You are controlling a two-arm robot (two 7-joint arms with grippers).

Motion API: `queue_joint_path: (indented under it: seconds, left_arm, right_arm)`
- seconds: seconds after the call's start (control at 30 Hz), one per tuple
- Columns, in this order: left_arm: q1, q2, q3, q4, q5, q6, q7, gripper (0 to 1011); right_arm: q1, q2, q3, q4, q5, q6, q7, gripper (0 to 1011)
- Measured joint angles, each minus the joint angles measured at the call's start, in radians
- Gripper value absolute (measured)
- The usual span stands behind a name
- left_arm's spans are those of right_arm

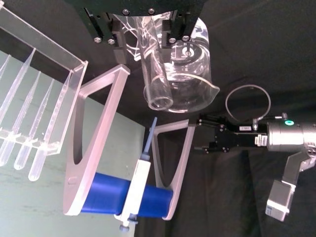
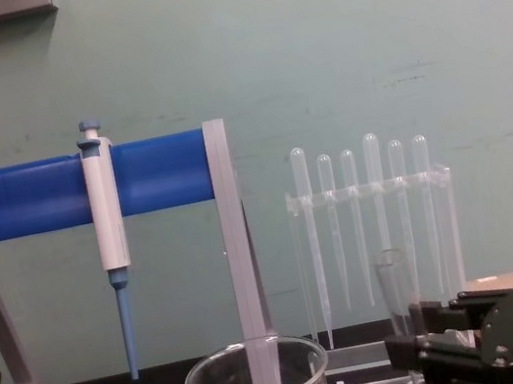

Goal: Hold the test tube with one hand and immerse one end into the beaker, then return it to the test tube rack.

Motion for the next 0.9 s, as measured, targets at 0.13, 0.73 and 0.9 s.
queue_joint_path:
  seconds: [0.13,0.73,0.9]
  left_arm:
    - [0.000,0.000,0.000,0.000,0.000,0.000,0.000,1000]
    - [0.000,0.000,0.000,0.000,0.000,0.000,0.000,1000]
    - [0.000,0.000,0.000,0.000,0.000,0.000,0.000,1000]
  right_arm:
    - [-0.017,0.009,0.003,-0.022,-0.005,0.022,-0.013,547]
    - [-0.403,0.091,0.235,-0.270,0.003,0.009,-0.211,1000]
    - [-0.416,0.047,0.293,-0.194,0.006,-0.048,-0.265,1000]
